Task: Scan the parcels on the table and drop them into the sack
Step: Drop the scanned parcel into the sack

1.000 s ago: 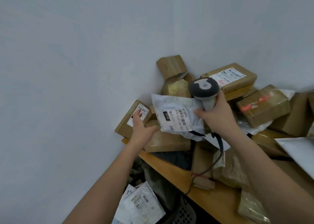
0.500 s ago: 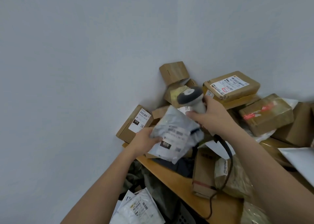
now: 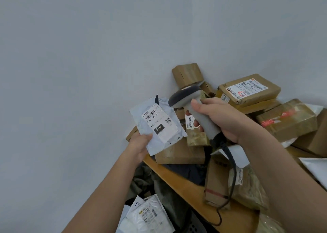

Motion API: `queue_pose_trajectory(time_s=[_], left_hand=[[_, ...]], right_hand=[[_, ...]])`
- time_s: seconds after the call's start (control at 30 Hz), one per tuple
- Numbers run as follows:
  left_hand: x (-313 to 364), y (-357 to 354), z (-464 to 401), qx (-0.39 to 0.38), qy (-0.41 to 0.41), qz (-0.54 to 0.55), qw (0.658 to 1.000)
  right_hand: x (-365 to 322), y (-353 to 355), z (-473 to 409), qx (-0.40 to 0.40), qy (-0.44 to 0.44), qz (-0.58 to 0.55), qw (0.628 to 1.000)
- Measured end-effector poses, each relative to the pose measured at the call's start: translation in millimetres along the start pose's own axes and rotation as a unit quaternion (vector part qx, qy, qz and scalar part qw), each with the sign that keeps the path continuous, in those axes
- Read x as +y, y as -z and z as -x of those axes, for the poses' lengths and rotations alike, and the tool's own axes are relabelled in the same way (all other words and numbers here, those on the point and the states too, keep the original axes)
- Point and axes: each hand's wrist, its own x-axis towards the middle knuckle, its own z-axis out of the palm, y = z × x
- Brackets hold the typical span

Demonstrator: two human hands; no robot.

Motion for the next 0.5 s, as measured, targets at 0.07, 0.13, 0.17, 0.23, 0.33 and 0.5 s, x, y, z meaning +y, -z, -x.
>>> queue_pose_trajectory(time_s=[0.07, 0.13, 0.17, 0.23, 0.33, 0.5], left_hand=[[0, 1, 2, 0.000, -0.014, -0.021, 1.000], [0, 1, 4, -0.001, -0.021, -0.036, 0.999], [0, 2, 5, -0.001, -0.023, -0.039, 0.999], [-2, 3, 4, 0.005, -0.023, -0.032, 0.999], [-4, 4, 5, 0.015, -0.017, -0.025, 0.999], [-3, 3, 8, 0.031, -0.007, -0.011, 0.999]], right_hand=[[-7, 0, 6, -0.018, 0.002, -0.006, 1.000], [-12, 1, 11, -0.032, 0.008, -0.017, 0.999], [-14, 1, 13, -0.035, 0.013, -0.022, 0.999], [-18, 1, 18, -0.038, 0.019, -0.029, 0.999], [-23, 1, 24, -0.038, 0.023, -0.030, 0.999], [-26, 6, 33, -0.038, 0.028, -0.038, 0.998]])
